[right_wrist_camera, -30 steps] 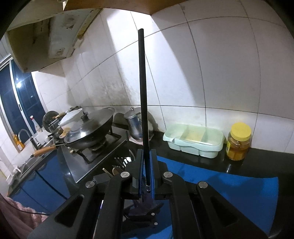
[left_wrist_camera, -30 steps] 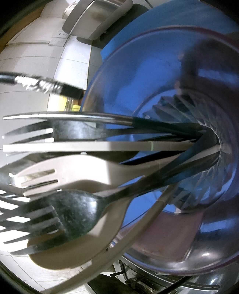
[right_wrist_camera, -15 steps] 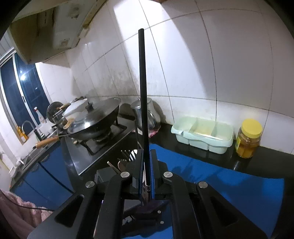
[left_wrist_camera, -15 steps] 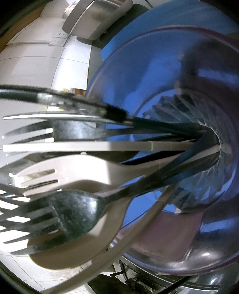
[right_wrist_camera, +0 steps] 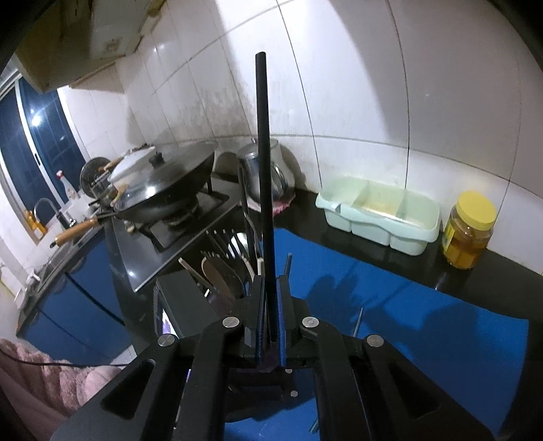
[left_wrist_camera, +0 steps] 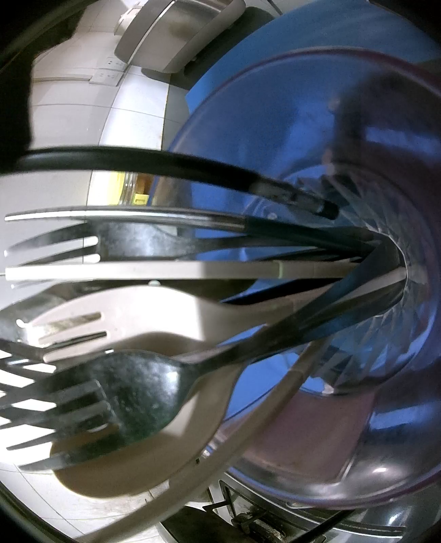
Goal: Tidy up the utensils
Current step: 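Lower the dark chopstick into the glass cup with the right gripper, then open the right gripper to release the dark chopstick in the cup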
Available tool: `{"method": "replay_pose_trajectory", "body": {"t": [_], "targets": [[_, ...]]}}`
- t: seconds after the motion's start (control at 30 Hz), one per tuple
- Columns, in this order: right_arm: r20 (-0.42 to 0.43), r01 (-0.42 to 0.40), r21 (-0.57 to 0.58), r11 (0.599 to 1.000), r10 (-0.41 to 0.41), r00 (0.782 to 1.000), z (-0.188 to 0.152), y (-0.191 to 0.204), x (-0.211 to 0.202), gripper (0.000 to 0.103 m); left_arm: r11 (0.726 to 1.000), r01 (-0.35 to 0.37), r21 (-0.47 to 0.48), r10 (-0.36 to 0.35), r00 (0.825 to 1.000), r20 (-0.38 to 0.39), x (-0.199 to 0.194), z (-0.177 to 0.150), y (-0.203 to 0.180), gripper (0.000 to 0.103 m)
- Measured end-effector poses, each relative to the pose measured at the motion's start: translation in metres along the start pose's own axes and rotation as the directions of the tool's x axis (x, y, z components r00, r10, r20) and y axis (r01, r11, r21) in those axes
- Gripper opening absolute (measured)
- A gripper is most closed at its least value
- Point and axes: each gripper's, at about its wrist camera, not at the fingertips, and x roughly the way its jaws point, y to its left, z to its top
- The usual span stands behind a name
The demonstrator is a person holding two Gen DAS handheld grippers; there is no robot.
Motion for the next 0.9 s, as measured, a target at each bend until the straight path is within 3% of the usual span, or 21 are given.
{"method": "replay_pose_trajectory", "body": {"t": [0.4,0.9], "targets": [[-0.081,0.007,-0.001,1.0,-0.007,0.997,-0.01,-0.003,0.02,0.008,1.0,-0.001,0.0,0.001,1.0,-0.001,0.0,0.0,0.0,0.08],[-0.109,-0.024,0.065,0.998,0.031,0.994,-0.011,-0.013,0.026,0.008,1.0,-0.001,0.0,0.001,1.0,-0.001,0.0,0.0,0.0,0.08]]}}
